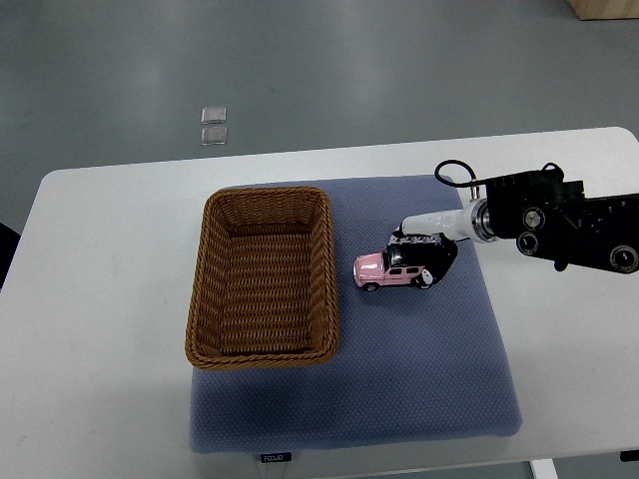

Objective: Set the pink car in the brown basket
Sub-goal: 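Close the right hand's fingers around the pink car's black roof and lift, then carry the pink car with the right hand into the wicker basket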

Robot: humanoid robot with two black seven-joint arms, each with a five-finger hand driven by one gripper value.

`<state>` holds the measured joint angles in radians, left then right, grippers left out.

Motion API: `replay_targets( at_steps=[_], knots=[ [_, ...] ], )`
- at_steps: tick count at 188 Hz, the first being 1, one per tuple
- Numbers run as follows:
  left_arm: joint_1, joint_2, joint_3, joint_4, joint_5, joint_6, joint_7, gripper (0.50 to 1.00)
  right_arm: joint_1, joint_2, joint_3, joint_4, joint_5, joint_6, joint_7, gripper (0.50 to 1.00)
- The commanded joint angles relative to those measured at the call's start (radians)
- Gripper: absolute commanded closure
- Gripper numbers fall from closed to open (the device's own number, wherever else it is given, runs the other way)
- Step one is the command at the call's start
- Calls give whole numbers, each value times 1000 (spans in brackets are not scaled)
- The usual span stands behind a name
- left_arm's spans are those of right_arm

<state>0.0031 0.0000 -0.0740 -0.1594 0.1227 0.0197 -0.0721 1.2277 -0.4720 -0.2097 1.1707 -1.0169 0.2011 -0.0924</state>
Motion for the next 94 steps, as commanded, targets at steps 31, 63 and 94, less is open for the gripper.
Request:
replay_targets(
  at_steps=[31, 63, 94],
  knots=[
    [0, 0, 0, 0, 0, 0, 0, 500, 36, -27, 3, -2, 11, 0, 3, 1000],
    [2, 0, -1, 0, 0, 0, 0, 500, 68, -47, 6, -6, 15, -2, 3, 1000],
    [0, 0, 0, 0, 0, 0, 0, 500, 111, -59, 58, -19, 49, 0, 3, 1000]
  ],
)
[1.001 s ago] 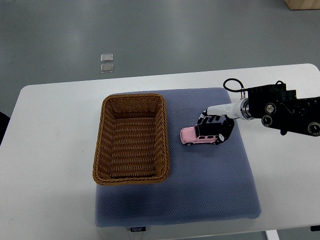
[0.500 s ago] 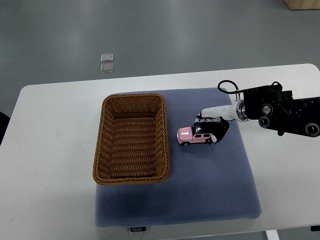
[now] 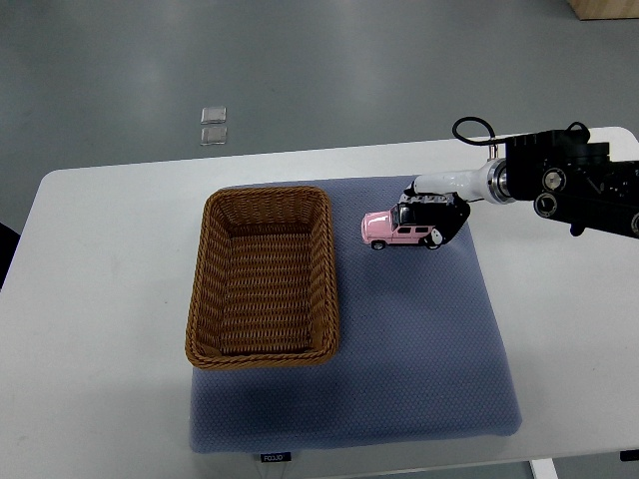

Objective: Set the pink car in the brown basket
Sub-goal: 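Carry the pink car with the right hand into the wicker basket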

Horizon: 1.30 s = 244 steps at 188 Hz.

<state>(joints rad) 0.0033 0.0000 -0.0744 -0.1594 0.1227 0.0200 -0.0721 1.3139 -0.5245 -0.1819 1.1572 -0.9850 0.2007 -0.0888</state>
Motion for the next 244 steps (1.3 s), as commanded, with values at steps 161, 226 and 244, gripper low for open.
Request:
replay_targets(
  at_steps=[161, 226, 244],
  knots=[
    [0, 0, -1, 0, 0, 0, 0, 500, 90, 373, 44, -57, 32, -14, 17, 983],
    [0, 0, 1, 0, 0, 0, 0, 500, 2, 435, 44, -132, 15, -20, 17, 944],
    [0, 0, 1, 0, 0, 0, 0, 500, -4, 435, 45, -136, 15, -21, 17, 844]
  ],
)
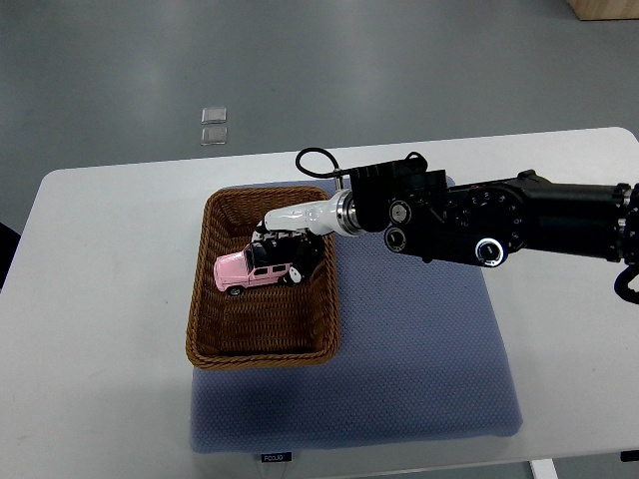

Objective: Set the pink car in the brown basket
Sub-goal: 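Carry the pink car with the right hand into the wicker basket, then open the right hand to release the car inside the basket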

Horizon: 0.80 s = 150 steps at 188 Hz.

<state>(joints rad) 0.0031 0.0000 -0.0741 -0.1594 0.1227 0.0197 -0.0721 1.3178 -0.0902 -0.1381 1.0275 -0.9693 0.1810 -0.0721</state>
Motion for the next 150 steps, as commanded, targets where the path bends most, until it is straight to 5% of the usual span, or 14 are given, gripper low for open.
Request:
replay_targets(
  at_steps=[1, 25, 68, 150],
  knots=[
    [0, 0, -1, 0, 0, 0, 0, 500, -8, 1, 0, -6, 0, -3, 0, 832],
    [0, 0, -1, 0, 0, 0, 0, 500, -12, 1, 2, -7, 0, -14, 2, 746],
    [0, 0, 0, 0, 0, 0, 0, 500, -15, 1, 3, -7, 1, -14, 2, 679],
    [0, 0, 0, 0, 0, 0, 0, 500, -3, -19, 35, -6, 11, -14, 2, 640]
  ],
)
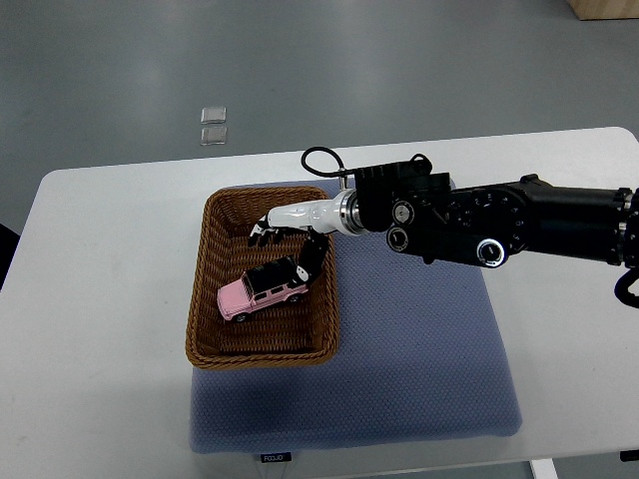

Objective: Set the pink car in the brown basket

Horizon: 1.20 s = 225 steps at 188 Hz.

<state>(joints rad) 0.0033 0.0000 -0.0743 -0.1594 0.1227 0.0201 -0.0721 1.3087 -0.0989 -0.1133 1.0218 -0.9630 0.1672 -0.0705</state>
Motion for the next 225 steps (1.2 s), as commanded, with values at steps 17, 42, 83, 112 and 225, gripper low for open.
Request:
replay_targets(
  at_steps=[17, 42, 83, 112, 225],
  knots=[
    [0, 0, -1, 0, 0, 0, 0, 500, 11, -28, 32, -2, 10, -3, 1, 640],
    [0, 0, -1, 0, 0, 0, 0, 500, 4, -73, 119, -2, 14, -3, 12, 640],
    [0, 0, 1, 0, 0, 0, 0, 500, -100, -156, 308, -48, 112, -1, 24, 640],
    [0, 0, 1, 0, 0, 0, 0, 500, -230, -174, 521, -123, 211, -5, 58, 605],
    [0, 0, -1, 0, 0, 0, 0, 500, -560, -122, 1110, -308, 598, -72, 138, 603]
  ],
)
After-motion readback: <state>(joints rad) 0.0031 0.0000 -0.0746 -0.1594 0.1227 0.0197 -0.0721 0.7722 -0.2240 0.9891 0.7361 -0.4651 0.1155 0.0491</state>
